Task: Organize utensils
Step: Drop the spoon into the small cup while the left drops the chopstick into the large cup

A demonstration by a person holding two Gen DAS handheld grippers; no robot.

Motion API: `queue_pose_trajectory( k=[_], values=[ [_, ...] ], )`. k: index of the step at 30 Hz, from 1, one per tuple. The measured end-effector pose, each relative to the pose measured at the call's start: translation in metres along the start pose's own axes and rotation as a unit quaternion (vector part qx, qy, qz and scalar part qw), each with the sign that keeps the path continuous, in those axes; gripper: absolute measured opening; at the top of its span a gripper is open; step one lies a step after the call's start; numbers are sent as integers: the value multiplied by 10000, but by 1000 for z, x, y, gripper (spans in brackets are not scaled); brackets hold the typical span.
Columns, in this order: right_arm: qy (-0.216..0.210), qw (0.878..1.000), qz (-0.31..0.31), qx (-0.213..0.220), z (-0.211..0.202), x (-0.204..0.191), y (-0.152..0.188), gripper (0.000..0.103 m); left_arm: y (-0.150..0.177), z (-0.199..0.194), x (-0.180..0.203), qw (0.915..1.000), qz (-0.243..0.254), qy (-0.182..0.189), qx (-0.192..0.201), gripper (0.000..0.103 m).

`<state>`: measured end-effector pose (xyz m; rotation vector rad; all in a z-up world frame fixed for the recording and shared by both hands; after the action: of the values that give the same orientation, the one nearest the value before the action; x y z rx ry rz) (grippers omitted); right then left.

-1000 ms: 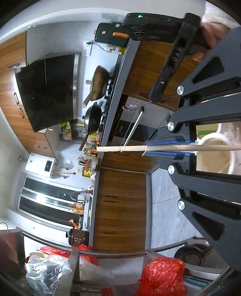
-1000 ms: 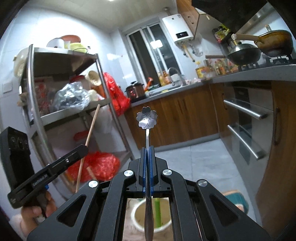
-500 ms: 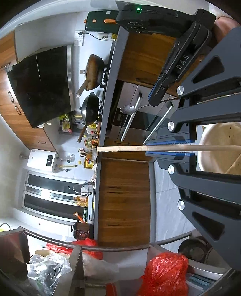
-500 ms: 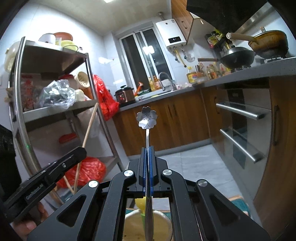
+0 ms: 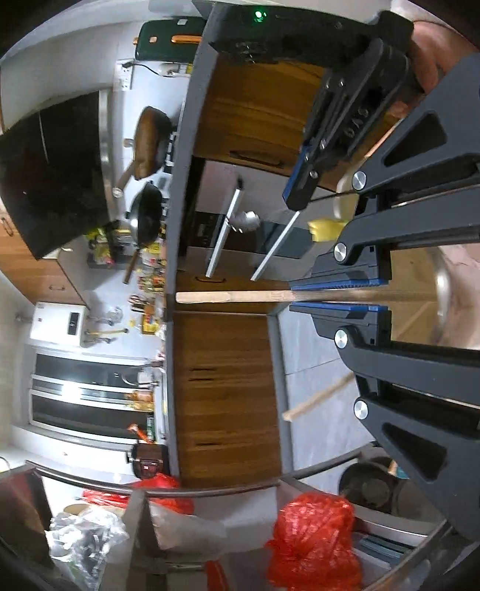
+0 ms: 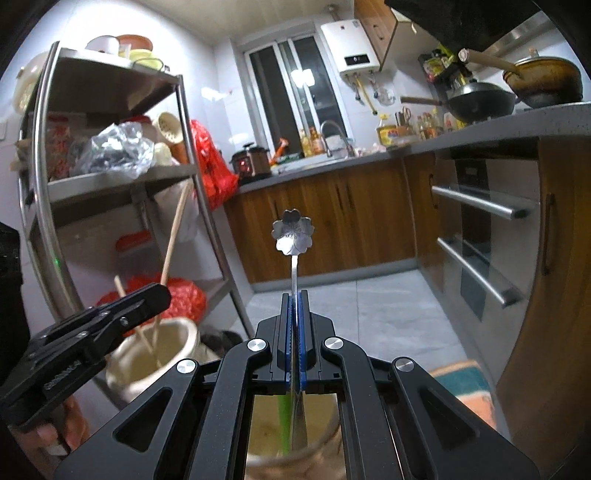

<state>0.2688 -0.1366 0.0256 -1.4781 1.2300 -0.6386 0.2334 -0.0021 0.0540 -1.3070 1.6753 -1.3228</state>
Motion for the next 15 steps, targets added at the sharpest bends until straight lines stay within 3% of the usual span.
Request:
queue_pose_trajectory(
  k=[7,15],
  values=[
    [-18,9991,-65,-419,-2,-2,11,4,11,8,-4,9990,-71,36,-439,6],
    [-13,9968,-46,-800,-1,-3,21,4,8,4,0,9989,18,1,-468,7]
  ],
)
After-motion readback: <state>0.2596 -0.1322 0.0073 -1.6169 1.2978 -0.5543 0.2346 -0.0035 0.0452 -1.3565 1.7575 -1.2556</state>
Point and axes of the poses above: each gripper's, at about its wrist camera, not at the fingertips, and z roughly the way its jaws point, x to its right, y to its underside, the point moved 7 cm from there along z, roughly the way its jaws point, and after that the axes turned 9 degrees about y, right-handed, at the moved point
